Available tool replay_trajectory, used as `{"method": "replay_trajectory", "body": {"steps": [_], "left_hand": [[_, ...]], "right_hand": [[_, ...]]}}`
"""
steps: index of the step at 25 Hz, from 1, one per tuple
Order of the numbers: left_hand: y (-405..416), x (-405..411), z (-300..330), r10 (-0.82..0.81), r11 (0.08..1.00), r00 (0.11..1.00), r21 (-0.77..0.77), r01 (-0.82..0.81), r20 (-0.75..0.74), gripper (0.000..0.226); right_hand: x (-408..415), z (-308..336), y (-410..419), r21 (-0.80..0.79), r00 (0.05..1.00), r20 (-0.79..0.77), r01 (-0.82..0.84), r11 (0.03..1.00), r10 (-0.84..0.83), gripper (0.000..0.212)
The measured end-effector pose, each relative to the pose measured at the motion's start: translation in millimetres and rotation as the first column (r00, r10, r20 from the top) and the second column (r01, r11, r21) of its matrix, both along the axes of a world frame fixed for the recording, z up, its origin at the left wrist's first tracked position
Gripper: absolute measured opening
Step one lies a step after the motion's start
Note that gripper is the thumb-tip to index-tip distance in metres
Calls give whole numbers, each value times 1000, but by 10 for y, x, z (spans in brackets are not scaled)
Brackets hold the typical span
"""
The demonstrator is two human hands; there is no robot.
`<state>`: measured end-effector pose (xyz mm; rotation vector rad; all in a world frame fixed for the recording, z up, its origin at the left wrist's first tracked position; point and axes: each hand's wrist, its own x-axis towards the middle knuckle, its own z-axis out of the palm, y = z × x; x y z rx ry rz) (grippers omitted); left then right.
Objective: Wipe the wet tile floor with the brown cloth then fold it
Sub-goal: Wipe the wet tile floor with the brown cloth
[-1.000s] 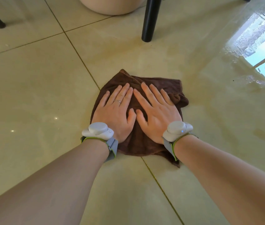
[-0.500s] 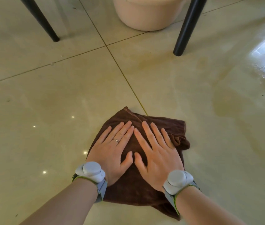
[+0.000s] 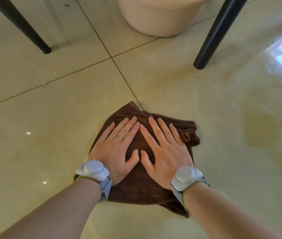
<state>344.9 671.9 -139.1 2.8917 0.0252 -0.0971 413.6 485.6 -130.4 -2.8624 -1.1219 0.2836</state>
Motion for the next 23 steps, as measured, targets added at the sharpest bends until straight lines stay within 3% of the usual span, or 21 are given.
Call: {"method": "replay_trajectory", "body": {"steps": [14,23], "left_hand": [[142,349,-9,86,996,996,19,-86,6,70],[486,1343,-143,327,941,935,44,-336,138,69]], "right_hand": [[443,-9,242,-43,998,15,-55,998,56,70],[1658,-135,904,57,979,75,-196,979,192,68]]}}
